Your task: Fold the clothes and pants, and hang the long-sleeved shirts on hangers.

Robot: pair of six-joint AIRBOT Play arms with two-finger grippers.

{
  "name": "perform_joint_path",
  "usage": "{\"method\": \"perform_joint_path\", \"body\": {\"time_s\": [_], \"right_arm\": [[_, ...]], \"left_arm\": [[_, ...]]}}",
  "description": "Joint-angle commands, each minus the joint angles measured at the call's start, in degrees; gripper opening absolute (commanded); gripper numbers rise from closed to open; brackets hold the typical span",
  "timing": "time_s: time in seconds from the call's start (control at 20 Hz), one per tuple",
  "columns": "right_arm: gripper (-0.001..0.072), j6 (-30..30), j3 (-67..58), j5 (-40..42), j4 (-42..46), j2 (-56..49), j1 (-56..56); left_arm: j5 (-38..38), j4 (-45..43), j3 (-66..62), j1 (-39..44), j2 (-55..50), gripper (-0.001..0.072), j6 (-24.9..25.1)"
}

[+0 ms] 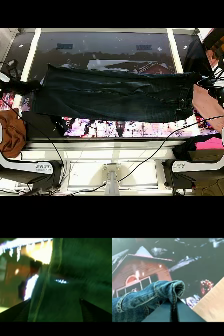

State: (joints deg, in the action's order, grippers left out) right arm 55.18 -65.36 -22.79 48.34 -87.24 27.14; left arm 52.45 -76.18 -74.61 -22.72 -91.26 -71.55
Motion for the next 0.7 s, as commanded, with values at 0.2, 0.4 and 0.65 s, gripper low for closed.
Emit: {"method": "perform_joint_path", "body": {"time_s": [0.2, 0.4, 0.65], "right_arm": [[0.0035, 0.0, 0.0, -0.6, 0.1, 0.0, 0.0], [0.0035, 0.0, 0.0, -0.6, 0.1, 0.0, 0.0], [0.0036, 0.0, 0.0, -0.6, 0.1, 0.0, 0.0]], "left_arm": [[5.9, -12.3, 0.0, -1.7, 1.5, 0.07, -5.4], [12.6, -9.2, 0.0, -5.7, 1.5, 0.0699, -2.3], [14.3, 0.4, 0.0, -9.5, -1.1, 0.0699, 1.1]]}}
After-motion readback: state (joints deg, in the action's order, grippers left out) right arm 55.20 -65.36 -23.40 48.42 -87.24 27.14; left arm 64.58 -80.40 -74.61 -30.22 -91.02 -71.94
